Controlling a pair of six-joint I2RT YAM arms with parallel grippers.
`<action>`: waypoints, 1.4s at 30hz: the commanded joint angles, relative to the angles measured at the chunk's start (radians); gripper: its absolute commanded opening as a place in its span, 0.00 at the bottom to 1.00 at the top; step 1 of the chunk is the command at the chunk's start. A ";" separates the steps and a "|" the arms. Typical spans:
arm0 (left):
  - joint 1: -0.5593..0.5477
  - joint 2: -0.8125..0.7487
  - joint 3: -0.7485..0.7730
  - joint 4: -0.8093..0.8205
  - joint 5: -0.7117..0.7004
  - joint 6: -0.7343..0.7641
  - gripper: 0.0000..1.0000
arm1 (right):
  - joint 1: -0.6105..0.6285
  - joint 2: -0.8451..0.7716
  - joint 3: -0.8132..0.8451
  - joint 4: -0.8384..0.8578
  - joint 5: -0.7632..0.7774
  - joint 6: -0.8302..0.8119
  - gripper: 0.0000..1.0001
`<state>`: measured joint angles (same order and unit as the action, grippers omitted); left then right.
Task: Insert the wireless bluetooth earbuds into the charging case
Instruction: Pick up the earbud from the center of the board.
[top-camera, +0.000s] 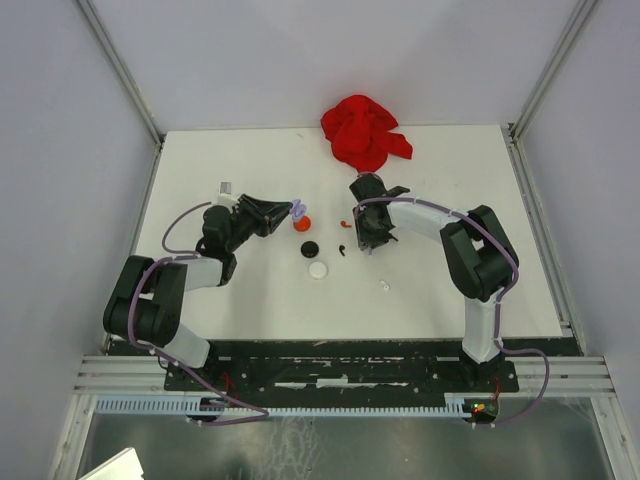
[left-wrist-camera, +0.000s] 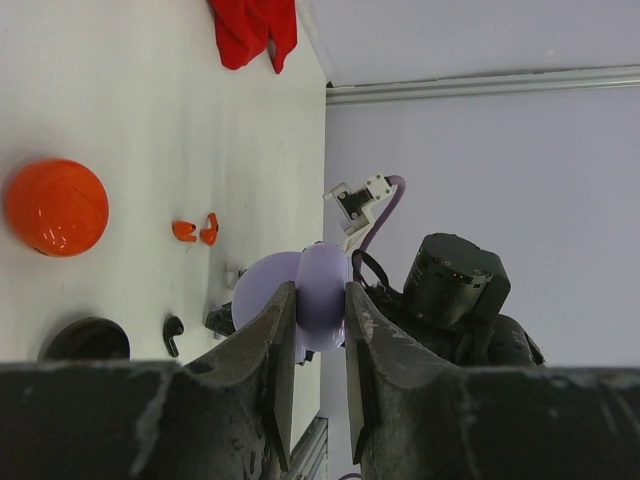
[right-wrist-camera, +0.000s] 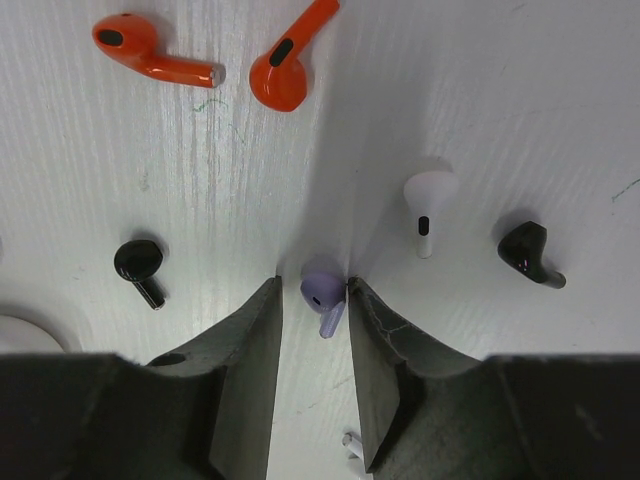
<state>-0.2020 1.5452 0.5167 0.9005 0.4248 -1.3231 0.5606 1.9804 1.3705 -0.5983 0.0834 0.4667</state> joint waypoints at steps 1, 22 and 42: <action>0.007 0.004 0.001 0.068 0.020 0.034 0.03 | -0.005 0.014 0.035 0.011 0.005 0.010 0.40; 0.007 -0.002 0.003 0.057 0.027 0.037 0.03 | -0.006 -0.049 0.018 0.066 0.060 -0.049 0.06; -0.042 0.067 0.088 0.063 0.094 -0.037 0.03 | 0.000 -0.440 -0.314 0.868 -0.159 -0.231 0.01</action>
<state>-0.2287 1.5894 0.5636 0.9005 0.4789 -1.3254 0.5602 1.5898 1.1145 -0.0181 0.0254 0.2806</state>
